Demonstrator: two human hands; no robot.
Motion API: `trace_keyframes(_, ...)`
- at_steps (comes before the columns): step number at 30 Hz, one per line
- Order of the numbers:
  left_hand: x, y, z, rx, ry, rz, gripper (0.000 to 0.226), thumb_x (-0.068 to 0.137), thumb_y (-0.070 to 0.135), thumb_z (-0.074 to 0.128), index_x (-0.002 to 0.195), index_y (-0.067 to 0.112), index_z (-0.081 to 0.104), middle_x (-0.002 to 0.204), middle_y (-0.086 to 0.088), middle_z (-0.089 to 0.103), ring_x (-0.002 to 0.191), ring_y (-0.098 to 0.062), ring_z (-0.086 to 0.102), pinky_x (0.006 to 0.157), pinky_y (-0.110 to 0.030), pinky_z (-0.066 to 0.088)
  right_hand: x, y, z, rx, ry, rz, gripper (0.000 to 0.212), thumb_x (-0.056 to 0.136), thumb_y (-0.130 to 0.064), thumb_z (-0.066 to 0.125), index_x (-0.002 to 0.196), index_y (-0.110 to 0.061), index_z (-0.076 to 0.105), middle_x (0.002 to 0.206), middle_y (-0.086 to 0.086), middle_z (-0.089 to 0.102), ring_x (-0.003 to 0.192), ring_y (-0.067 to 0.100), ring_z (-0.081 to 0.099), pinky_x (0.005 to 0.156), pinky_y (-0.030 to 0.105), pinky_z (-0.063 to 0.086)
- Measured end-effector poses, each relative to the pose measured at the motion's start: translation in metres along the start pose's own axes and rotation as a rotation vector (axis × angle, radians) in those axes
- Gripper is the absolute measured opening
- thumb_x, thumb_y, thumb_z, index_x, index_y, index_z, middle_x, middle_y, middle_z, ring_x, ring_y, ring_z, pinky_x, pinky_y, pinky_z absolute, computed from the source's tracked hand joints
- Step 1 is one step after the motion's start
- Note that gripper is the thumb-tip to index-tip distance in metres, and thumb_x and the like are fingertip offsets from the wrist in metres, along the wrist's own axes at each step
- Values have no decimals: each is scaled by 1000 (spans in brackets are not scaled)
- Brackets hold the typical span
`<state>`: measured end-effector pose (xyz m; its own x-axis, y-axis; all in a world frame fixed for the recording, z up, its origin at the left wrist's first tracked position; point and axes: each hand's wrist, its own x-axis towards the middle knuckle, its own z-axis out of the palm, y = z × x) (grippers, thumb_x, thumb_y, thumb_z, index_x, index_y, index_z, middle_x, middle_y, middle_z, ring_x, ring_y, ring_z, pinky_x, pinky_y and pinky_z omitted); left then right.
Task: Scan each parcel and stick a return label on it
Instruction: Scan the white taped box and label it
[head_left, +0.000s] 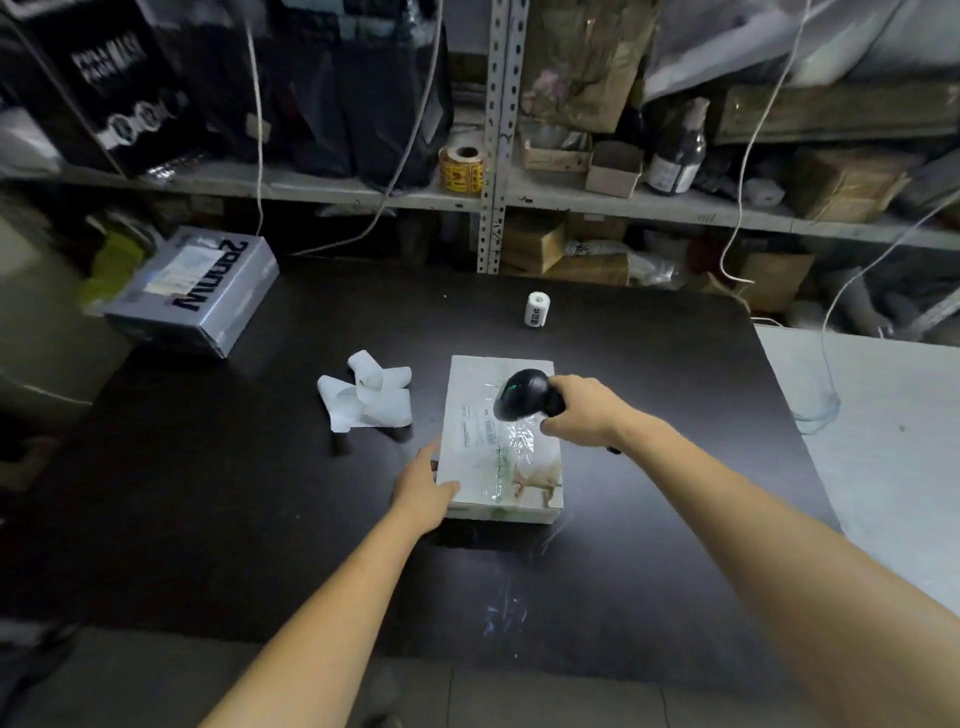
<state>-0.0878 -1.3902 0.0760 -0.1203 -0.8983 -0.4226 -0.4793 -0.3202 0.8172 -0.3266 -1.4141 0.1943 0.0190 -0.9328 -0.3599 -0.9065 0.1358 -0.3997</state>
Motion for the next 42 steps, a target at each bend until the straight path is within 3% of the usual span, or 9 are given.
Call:
trace_keyframes(2,1,-1,1,9,21,-8,66,87,5,65,144,30,41,126,6,57,109,-14,56,81,-24,49,3,-3,-7,-106,-39,-40,21,72,-30,64,91,-30,55,80,-9,60,73,15,58,57,29,43)
trace_keyframes(6,6,-1,2,21,48,-18,64,88,5,65,142,30,43,127,6,58,111,-14,56,89,-28,50,9,-5,-24,-267,-54,-95,17,70,-32,67,80,-25,55,75,-8,60,70,16,59,53,28,39)
trace_keyframes(10,9,-2,2,29,57,-15,62,87,6,66,140,31,46,121,8,60,107,-12,57,72,-17,44,14,-5,-32,-373,-38,-141,16,70,-23,67,72,-24,51,69,-7,60,63,12,55,49,26,36)
trace_keyframes(15,10,-4,1,13,39,-4,62,89,6,65,141,33,45,121,11,56,104,-8,54,67,-13,42,23,-10,-36,-474,-66,-172,15,77,-22,70,77,-23,55,69,-6,57,61,11,53,49,26,34)
trace_keyframes(19,10,-5,0,7,21,-4,61,90,7,64,141,32,44,123,11,55,107,-11,55,81,-23,47,27,-13,-37,-497,-59,-180,13,77,-23,71,85,-20,60,70,-6,58,61,12,54,49,26,36)
trace_keyframes(24,12,-5,-2,1,24,-8,61,89,7,66,141,31,44,120,10,56,106,-12,58,84,-27,49,30,-16,-38,-488,-73,-151,17,73,-21,71,87,-21,62,72,-4,60,63,15,57,51,26,39)
trace_keyframes(35,13,-5,-3,-16,16,-22,62,88,7,66,140,35,44,116,13,54,99,-9,57,65,-15,43,38,-12,-36,-488,-93,-148,21,76,-30,77,84,-19,62,71,-4,60,62,12,55,53,28,41)
trace_keyframes(42,13,-7,-1,-28,24,-19,61,87,7,67,137,36,47,115,13,56,102,-9,59,73,-19,46,38,-15,-35,-480,-84,-151,19,74,-27,76,80,-19,60,70,-3,60,62,13,56,55,29,44)
